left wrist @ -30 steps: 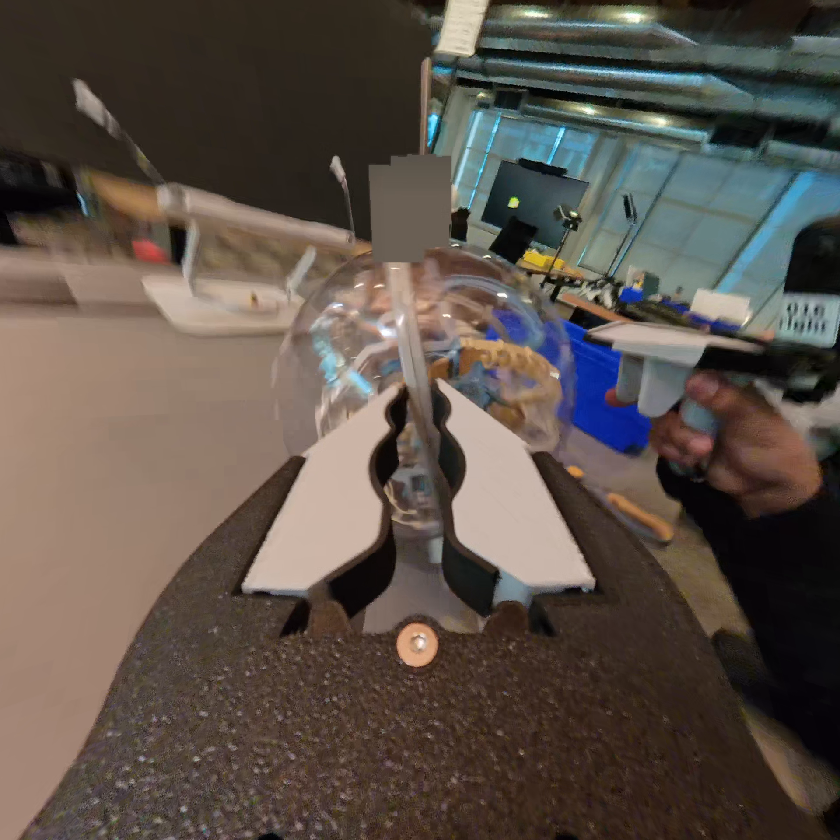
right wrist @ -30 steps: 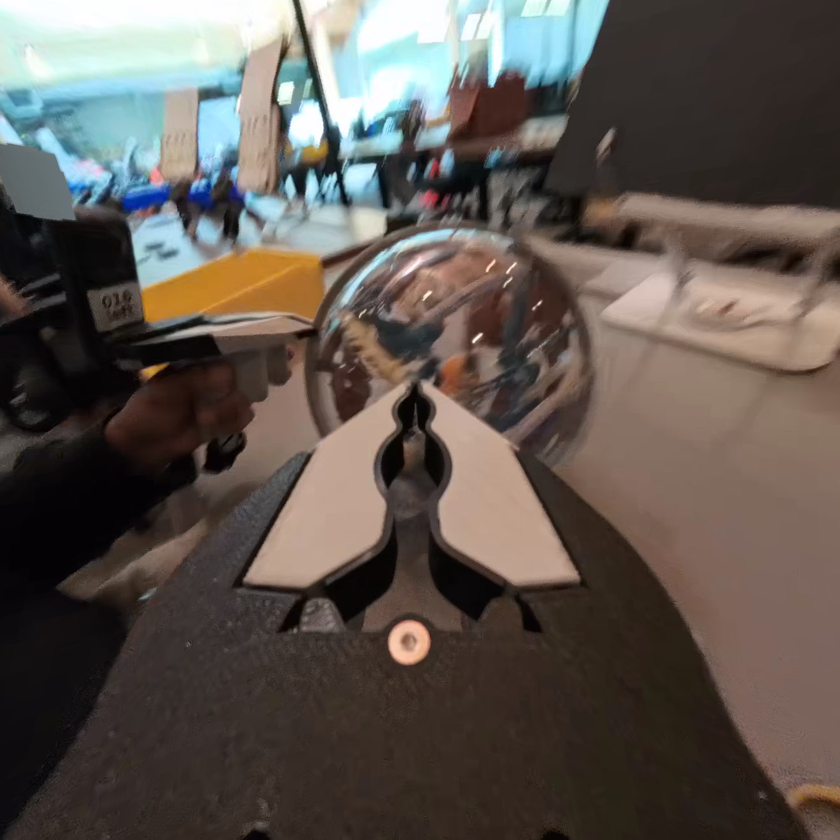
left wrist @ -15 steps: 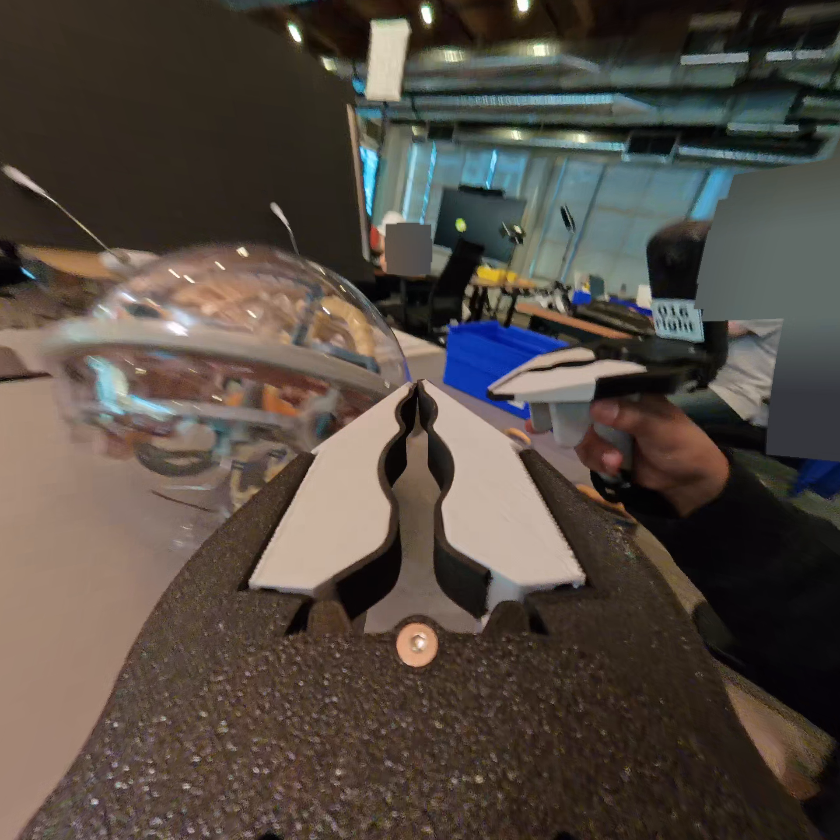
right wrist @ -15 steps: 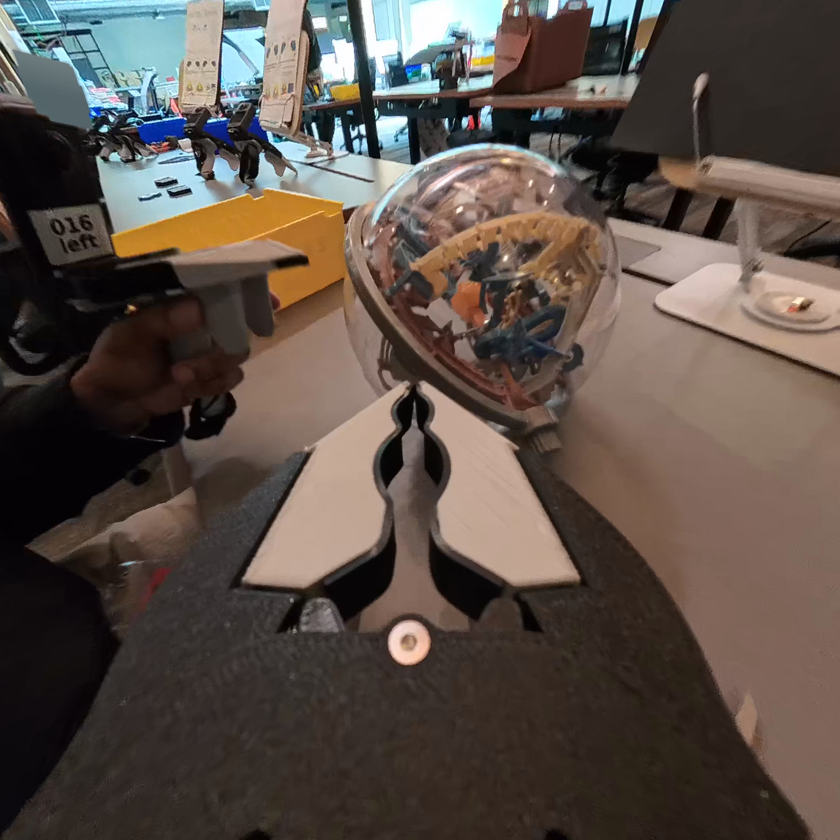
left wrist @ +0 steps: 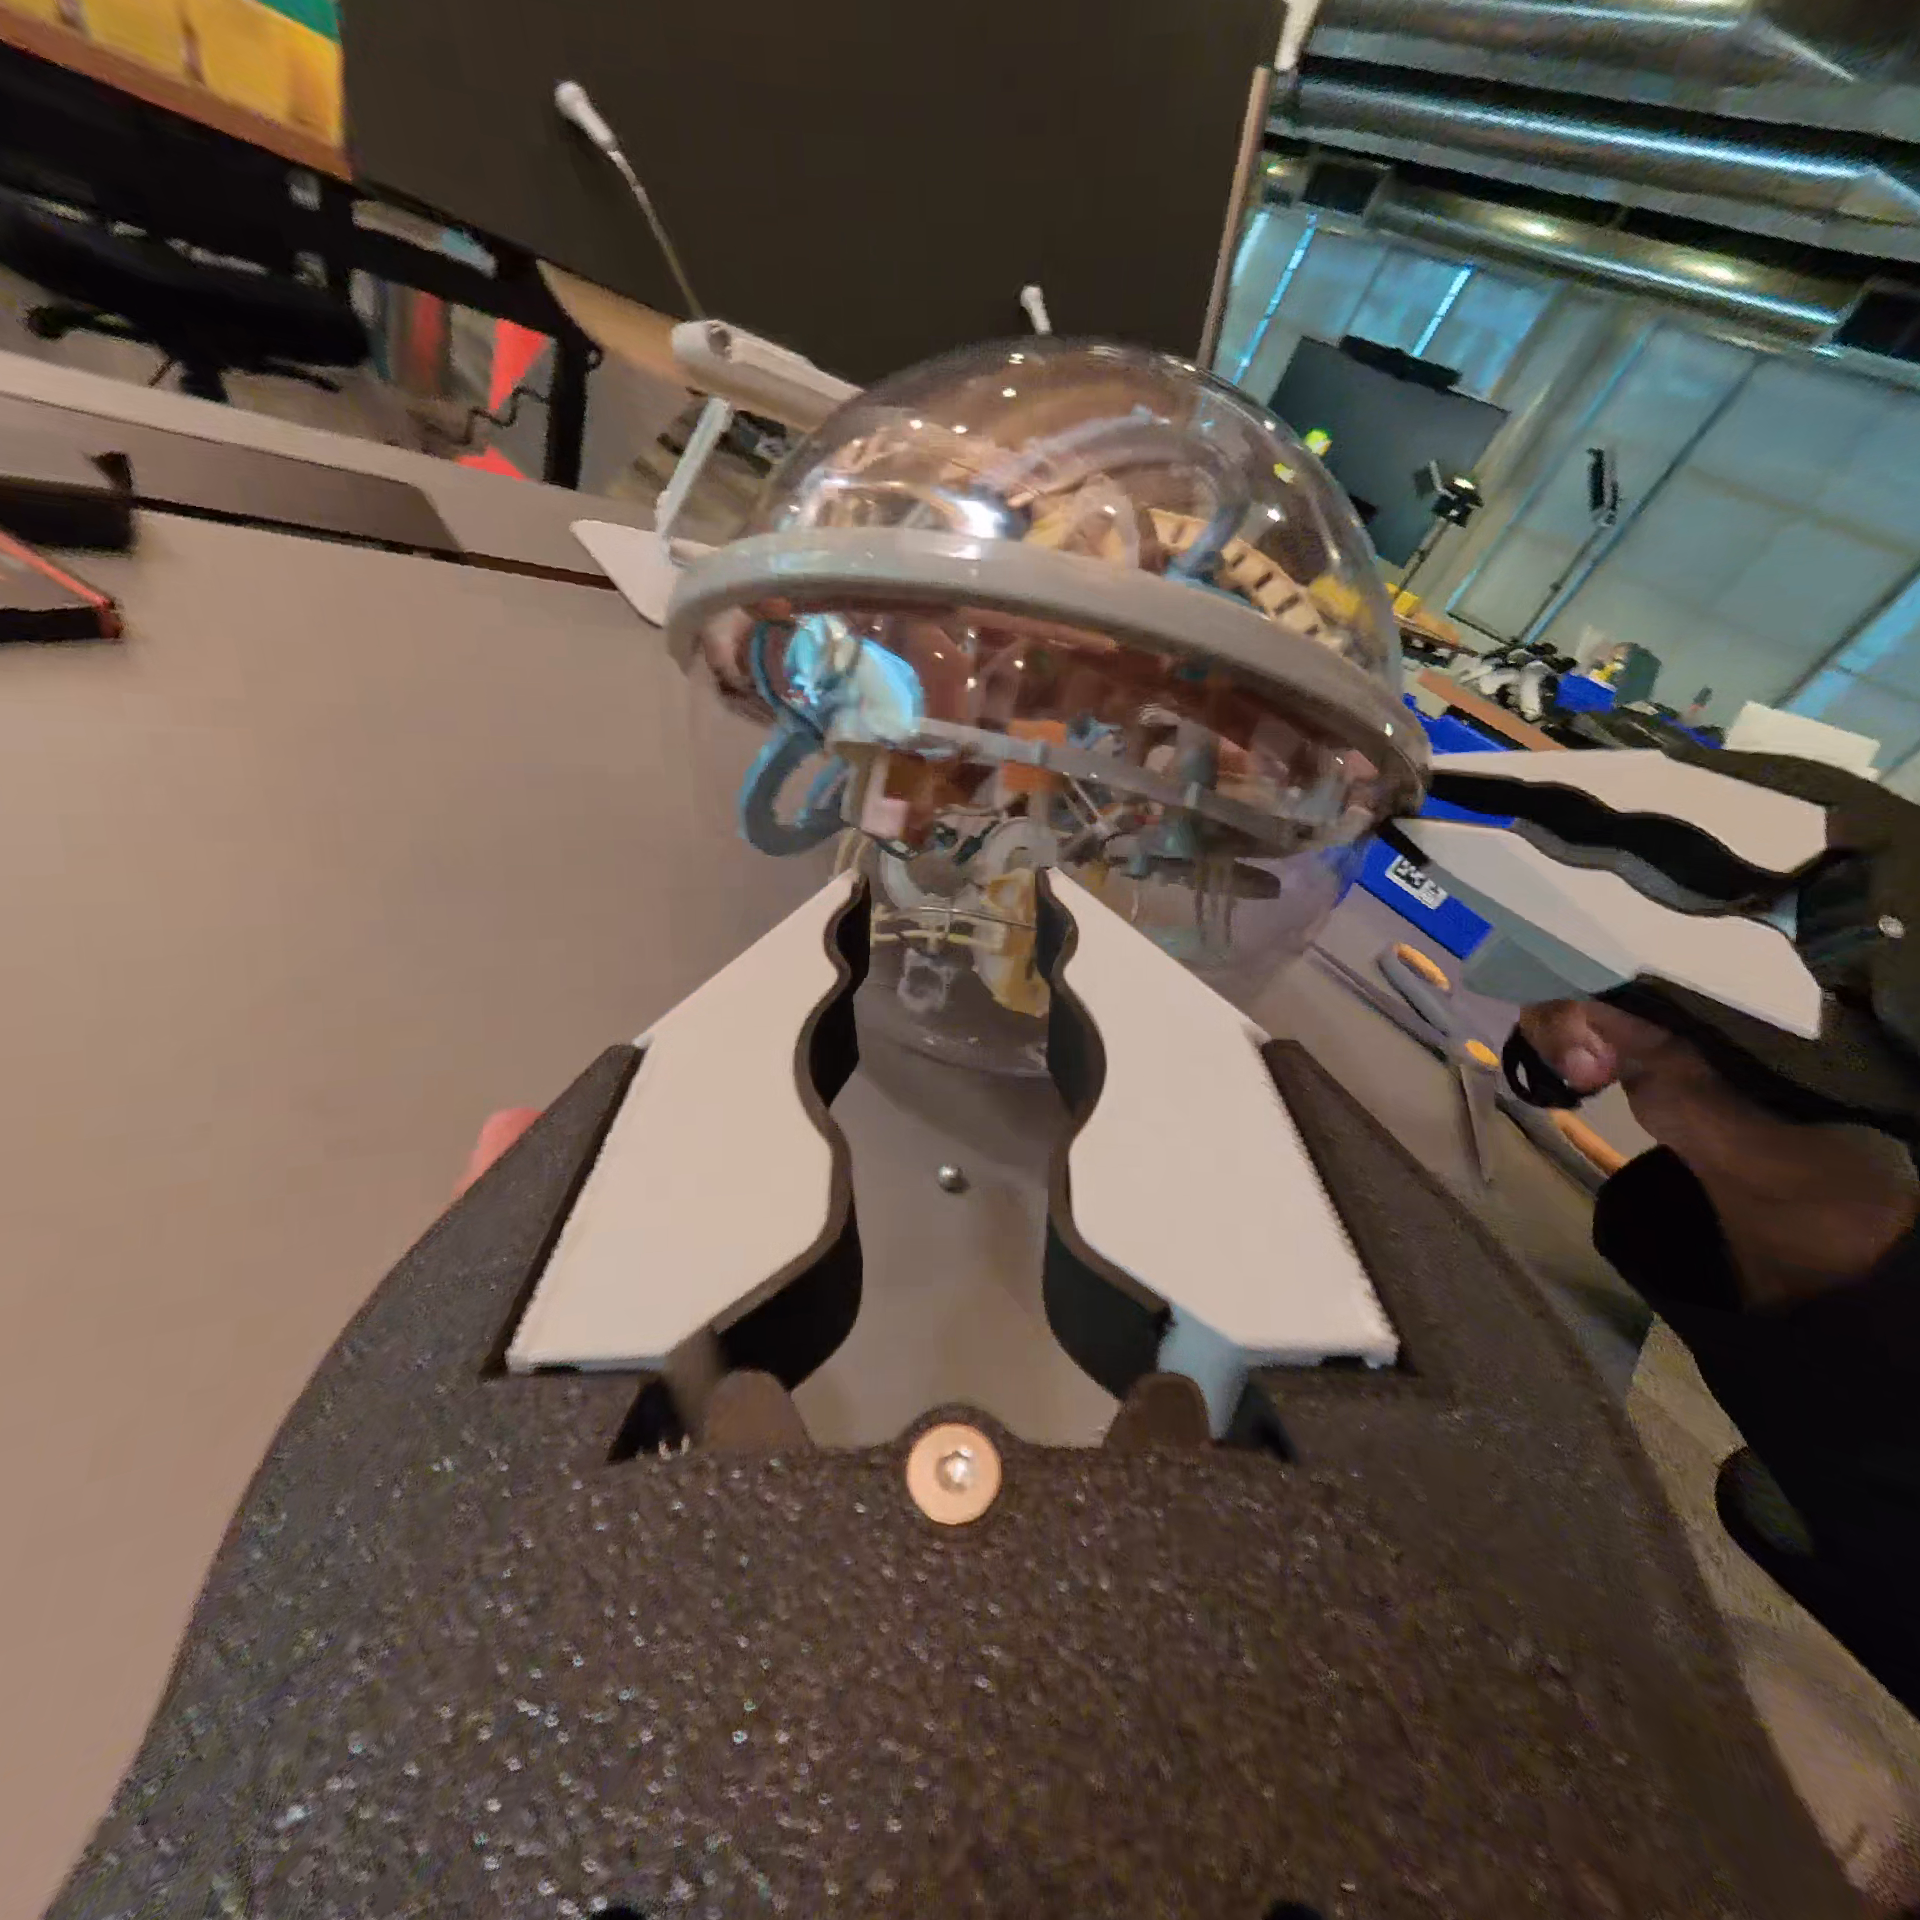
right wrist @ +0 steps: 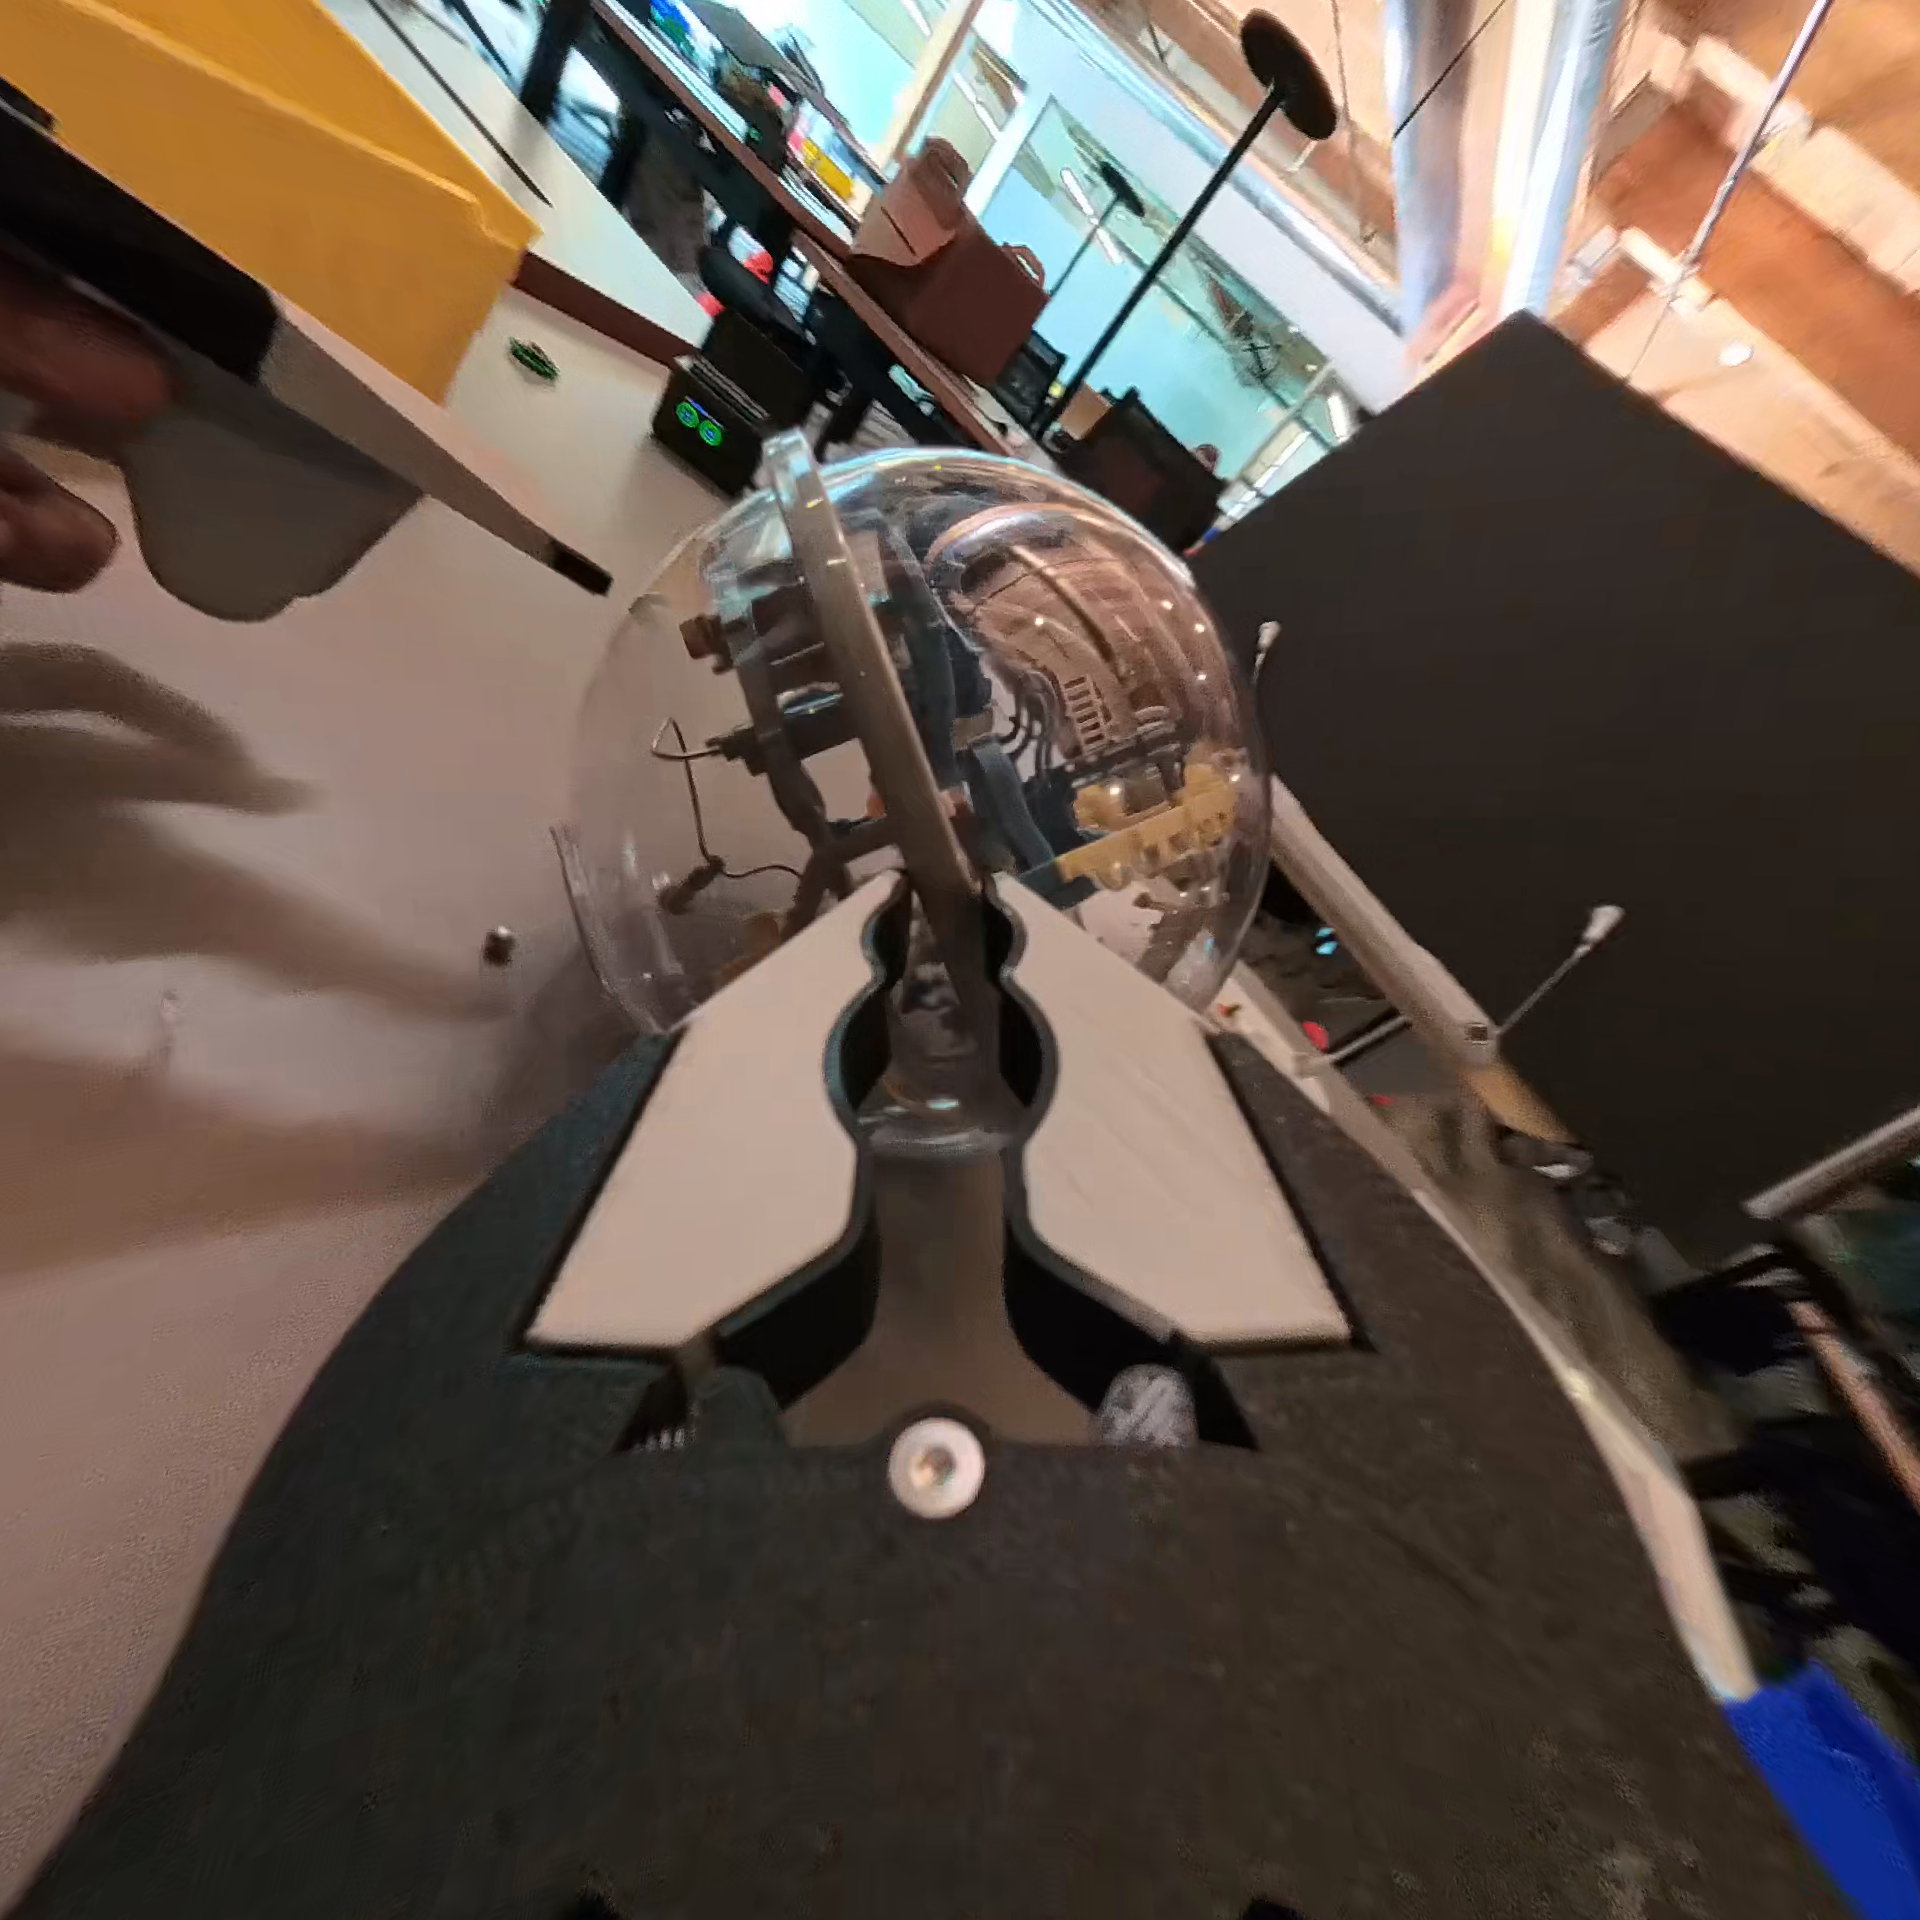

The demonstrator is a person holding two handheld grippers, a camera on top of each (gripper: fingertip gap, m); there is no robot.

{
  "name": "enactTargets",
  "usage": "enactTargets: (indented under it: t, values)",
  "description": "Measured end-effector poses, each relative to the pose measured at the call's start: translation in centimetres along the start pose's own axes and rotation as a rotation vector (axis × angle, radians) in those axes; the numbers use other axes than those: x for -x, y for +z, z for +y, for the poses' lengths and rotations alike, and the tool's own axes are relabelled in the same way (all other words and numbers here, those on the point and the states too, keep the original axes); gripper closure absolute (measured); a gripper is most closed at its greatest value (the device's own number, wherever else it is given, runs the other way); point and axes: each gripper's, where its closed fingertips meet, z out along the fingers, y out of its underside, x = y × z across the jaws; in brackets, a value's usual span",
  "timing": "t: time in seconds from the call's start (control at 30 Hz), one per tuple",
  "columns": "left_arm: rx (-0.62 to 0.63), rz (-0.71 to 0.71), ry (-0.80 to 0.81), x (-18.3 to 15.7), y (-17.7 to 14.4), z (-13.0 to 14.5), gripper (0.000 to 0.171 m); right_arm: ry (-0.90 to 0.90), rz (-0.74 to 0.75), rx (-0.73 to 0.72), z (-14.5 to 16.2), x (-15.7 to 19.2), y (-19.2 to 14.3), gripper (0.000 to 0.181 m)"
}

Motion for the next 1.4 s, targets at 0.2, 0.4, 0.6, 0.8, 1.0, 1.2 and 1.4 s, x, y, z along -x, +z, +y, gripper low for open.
enactTargets:
  t: [0.2,0.4,0.6,0.8,1.0,1.2,1.4]
  values:
    - [-0.031,0.056,0.018,-1.1,0.0,-0.1,0.142,-0.016,-0.004,0.023,0.2,0.2,-0.1,0.172]
    - [-0.09,0.061,-0.05,-0.8,-0.5,-0.8,0.142,0.021,0.021,0.007,0.6,-0.3,-0.3,0.172]
    - [-0.082,0.063,-0.03,-1.2,-0.4,-0.6,0.142,0.04,0.042,0.001,0.7,-0.4,-0.4,0.172]
    - [-0.09,0.072,-0.026,-1.6,-0.3,-0.7,0.142,0.125,0.046,-0.028,0.4,-0.4,-0.7,0.17]
    - [-0.103,0.095,0.009,-2.7,0.3,-1.4,0.142,0.238,0.036,-0.063,-0.2,-1.2,-3.3,0.159]
    - [-0.149,0.086,0.067,-3.1,0.5,-3.9,0.142,0.45,0.163,0.041,4.1,-6.4,-7.8,0.134]
    - [-0.198,0.115,0.07,-3.9,0.7,-5.9,0.142,0.599,0.256,0.492,15.3,-9.3,-14.0,0.108]
